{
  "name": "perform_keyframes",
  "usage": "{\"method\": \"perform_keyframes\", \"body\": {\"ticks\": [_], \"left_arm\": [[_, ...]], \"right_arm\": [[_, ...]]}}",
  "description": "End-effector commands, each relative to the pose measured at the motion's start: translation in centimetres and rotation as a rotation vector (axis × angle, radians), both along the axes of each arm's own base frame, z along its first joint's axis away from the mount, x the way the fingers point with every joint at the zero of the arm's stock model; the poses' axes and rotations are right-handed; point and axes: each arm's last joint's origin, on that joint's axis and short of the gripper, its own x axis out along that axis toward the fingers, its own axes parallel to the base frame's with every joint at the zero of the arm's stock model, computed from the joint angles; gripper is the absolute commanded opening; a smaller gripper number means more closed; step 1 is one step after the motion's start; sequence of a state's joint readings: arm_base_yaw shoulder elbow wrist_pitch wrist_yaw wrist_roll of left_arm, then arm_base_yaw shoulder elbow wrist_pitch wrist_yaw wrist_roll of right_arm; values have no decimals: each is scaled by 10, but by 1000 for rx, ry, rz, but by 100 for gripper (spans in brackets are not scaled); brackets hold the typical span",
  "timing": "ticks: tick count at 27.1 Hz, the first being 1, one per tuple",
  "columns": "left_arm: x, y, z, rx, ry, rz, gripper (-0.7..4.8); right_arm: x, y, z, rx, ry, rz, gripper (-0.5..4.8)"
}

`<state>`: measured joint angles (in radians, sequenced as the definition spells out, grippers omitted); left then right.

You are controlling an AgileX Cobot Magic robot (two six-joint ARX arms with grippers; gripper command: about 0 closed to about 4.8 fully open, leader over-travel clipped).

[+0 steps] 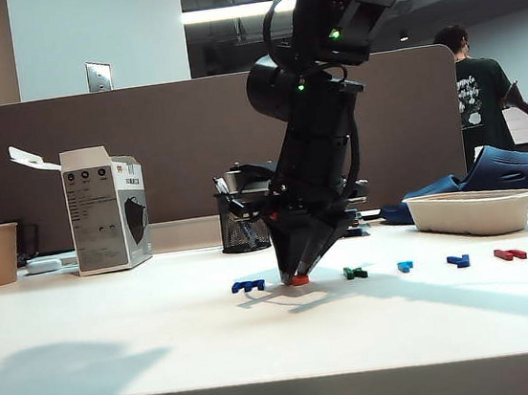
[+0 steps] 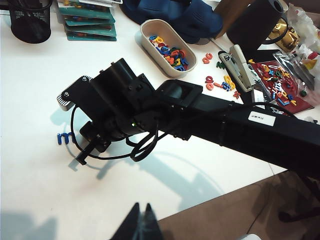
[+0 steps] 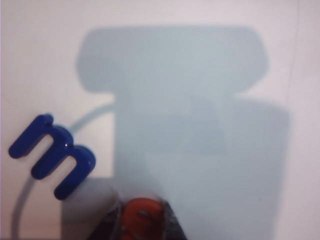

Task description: Select the appropriate letters from the row of letter magnets placed on the table to arrange into the word "sky".

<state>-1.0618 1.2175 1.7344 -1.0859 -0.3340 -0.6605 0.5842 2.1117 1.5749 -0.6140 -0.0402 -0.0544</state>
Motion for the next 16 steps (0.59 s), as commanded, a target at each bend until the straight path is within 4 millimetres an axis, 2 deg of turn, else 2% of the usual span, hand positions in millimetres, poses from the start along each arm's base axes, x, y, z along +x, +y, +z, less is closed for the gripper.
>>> {"method": "perform_keyframes", "body": {"ticks": [1, 11, 16], "left_arm": [[0, 1, 2, -13, -9, 5, -5], [0, 1, 2, -13, -9, 5, -5], [0, 1, 2, -12, -8, 5, -5]], "right_arm": [[-7, -3, -16, -63, 85, 3, 85], [-21, -13, -20, -123, 268, -123, 85], [-28, -13, -20, -57, 414, -251, 85]]}}
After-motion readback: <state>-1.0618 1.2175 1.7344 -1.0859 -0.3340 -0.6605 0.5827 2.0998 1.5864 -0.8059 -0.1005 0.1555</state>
